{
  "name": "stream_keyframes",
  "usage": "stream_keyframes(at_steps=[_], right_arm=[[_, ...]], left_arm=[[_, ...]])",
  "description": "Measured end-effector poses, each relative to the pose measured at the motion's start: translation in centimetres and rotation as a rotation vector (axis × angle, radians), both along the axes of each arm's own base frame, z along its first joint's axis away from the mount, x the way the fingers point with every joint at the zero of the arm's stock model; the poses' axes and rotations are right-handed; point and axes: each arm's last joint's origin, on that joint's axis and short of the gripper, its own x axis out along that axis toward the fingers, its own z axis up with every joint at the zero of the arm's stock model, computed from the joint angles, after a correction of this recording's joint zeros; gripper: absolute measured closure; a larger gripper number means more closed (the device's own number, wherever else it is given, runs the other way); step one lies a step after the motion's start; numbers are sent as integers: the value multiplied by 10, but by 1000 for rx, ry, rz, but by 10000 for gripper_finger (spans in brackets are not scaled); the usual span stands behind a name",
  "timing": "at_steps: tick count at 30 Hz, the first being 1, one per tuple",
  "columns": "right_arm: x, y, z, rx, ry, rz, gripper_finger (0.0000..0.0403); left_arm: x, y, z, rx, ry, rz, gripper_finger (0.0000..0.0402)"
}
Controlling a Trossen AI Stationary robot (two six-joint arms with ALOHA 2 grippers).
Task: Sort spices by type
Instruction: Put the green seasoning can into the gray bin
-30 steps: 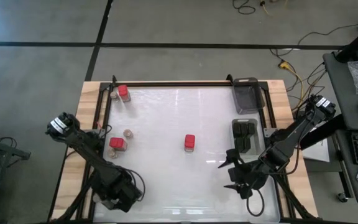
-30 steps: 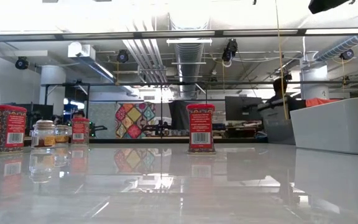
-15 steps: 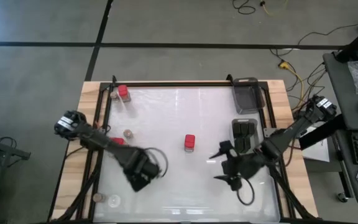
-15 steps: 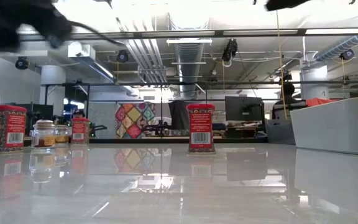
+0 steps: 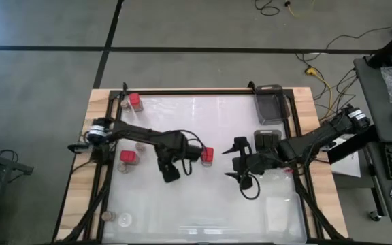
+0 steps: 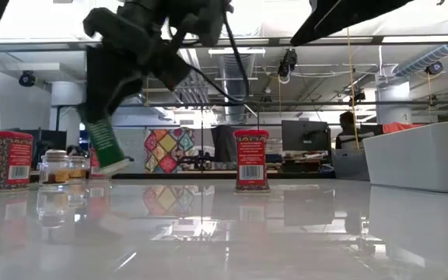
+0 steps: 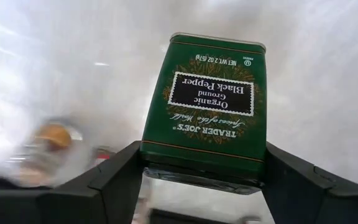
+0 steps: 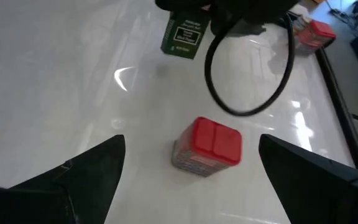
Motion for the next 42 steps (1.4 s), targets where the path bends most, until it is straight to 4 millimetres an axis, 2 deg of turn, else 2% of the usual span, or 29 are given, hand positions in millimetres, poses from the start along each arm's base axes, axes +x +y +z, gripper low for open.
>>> stream_keyframes(at_steps=[4, 10, 18, 26, 30, 35, 42], right_arm=[[2, -6, 0, -7, 3, -17, 42], [2, -8, -2, -7, 19, -31, 42], [2, -8, -2, 3, 14, -37, 42], [-7, -8, -8, -26, 105, -63, 42], [-13, -2, -8, -75, 116, -85, 42], [-17, 5, -8, -83, 120, -84, 42], [-19, 5, -11, -55, 128, -112, 42]], left_arm=[[17, 10, -3, 10, 27, -40, 142], [39, 9, -16, -16, 25, -133, 141], [61, 6, -1, -4, -73, -174, 141], [74, -1, 2, 26, -133, -204, 141], [76, -7, 11, 73, -169, -231, 141], [76, -11, 13, 75, -166, -233, 141], [74, -17, 17, -10, -158, -215, 141]])
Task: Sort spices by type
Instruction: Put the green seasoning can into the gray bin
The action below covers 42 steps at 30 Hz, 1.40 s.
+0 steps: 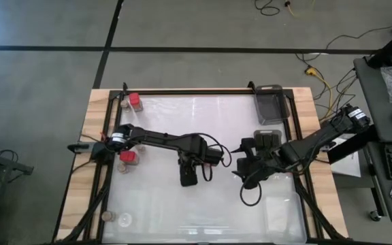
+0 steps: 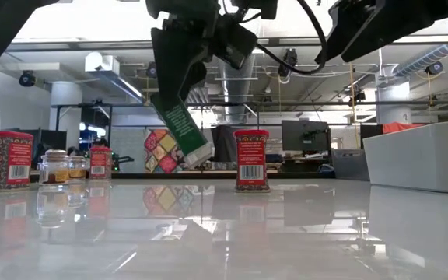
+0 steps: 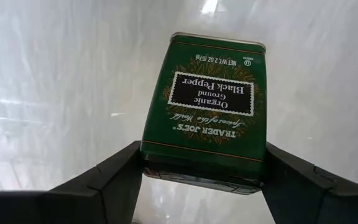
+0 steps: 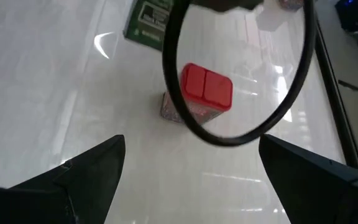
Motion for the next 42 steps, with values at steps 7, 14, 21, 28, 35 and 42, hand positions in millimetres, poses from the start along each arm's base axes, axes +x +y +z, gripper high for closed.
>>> stream_keyframes(at_steps=[7, 14, 21, 28, 35, 42], right_arm=[[0, 0, -1, 28, -6, -30, 42], [0, 0, -1, 62, -16, -64, 42], [1, -1, 0, 66, -21, -69, 42], [1, -1, 0, 70, -29, -81, 42], [1, -1, 0, 83, -39, -108, 42], [2, -3, 1, 40, -79, -161, 42]], left_arm=[[1, 14, -3, 0, 37, 6, 141], [8, 16, -32, -13, 109, -78, 141], [7, 20, -24, 56, 82, -85, 141], [5, 22, -24, 123, 90, -79, 141], [-14, 30, -13, 171, 99, -97, 141], [-21, 53, -23, 299, 161, -162, 141]])
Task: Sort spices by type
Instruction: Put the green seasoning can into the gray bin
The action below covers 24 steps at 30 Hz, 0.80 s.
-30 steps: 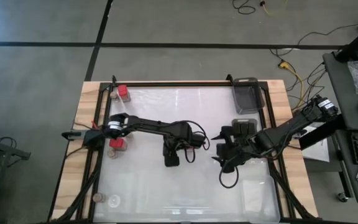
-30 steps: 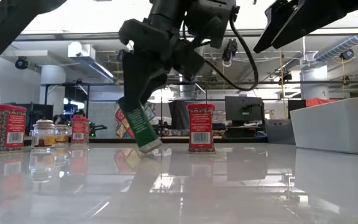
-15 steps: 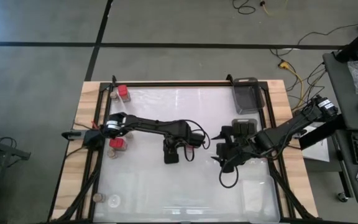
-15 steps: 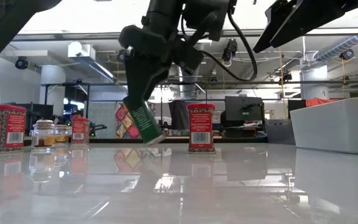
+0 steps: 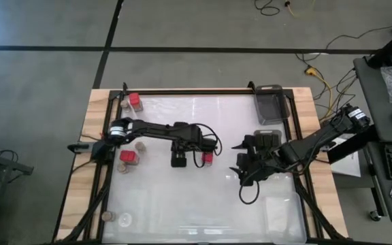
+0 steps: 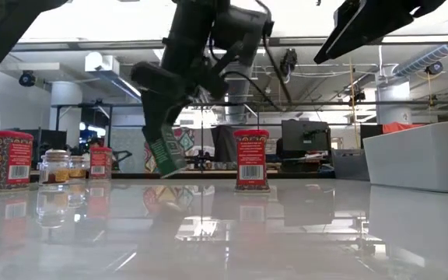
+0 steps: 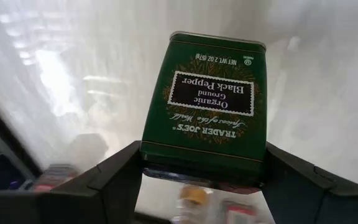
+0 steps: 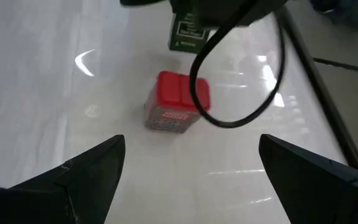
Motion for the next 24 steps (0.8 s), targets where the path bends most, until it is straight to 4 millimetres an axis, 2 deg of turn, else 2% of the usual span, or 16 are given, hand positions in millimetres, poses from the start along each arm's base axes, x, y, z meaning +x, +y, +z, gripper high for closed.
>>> stream_keyframes(at_steps=[5, 13, 24], right_arm=[[4, -7, 3, 15, -24, -49, 42], [14, -21, 7, 38, -57, -61, 42], [21, -21, 13, 45, -137, -33, 42]], left_arm=[[-5, 12, -6, 3, 44, -5, 139], [-4, 11, -6, -38, 46, -36, 127], [-2, 10, -7, -87, 12, -15, 117]])
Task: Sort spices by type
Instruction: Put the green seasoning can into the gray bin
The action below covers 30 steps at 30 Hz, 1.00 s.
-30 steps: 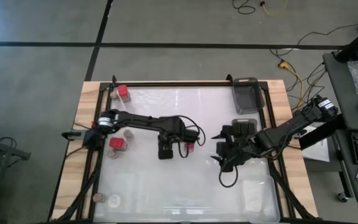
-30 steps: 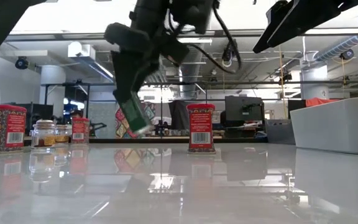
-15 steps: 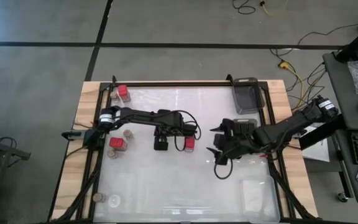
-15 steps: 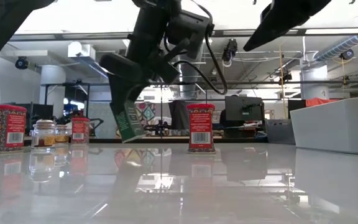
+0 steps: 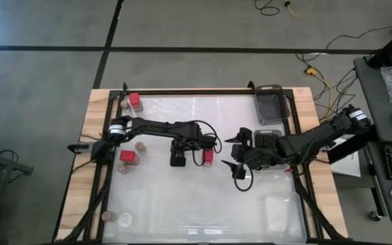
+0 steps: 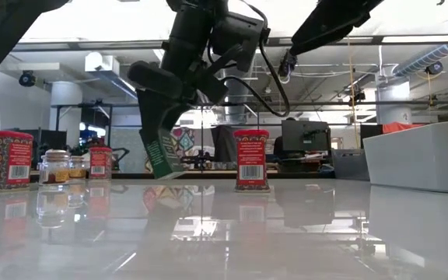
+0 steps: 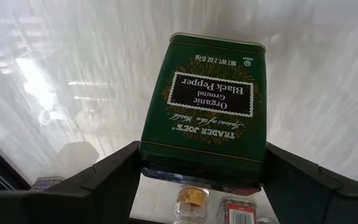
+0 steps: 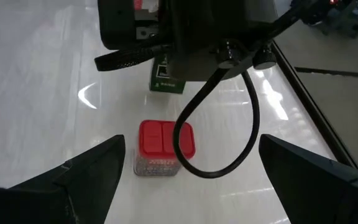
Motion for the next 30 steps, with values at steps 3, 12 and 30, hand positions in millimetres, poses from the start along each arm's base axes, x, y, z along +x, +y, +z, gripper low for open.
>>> stream_keyframes(at_steps=[3, 12, 30], right_arm=[[0, 0, 0, 0, 0, 0, 42], [0, 0, 0, 1, -1, 1, 42], [-1, 7, 1, 15, -6, 57, 42]], left_arm=[[0, 0, 0, -2, -3, 13, 110], [2, 0, 4, 3, -23, 30, 89], [-86, 3, 75, 1, -203, 109, 86]])
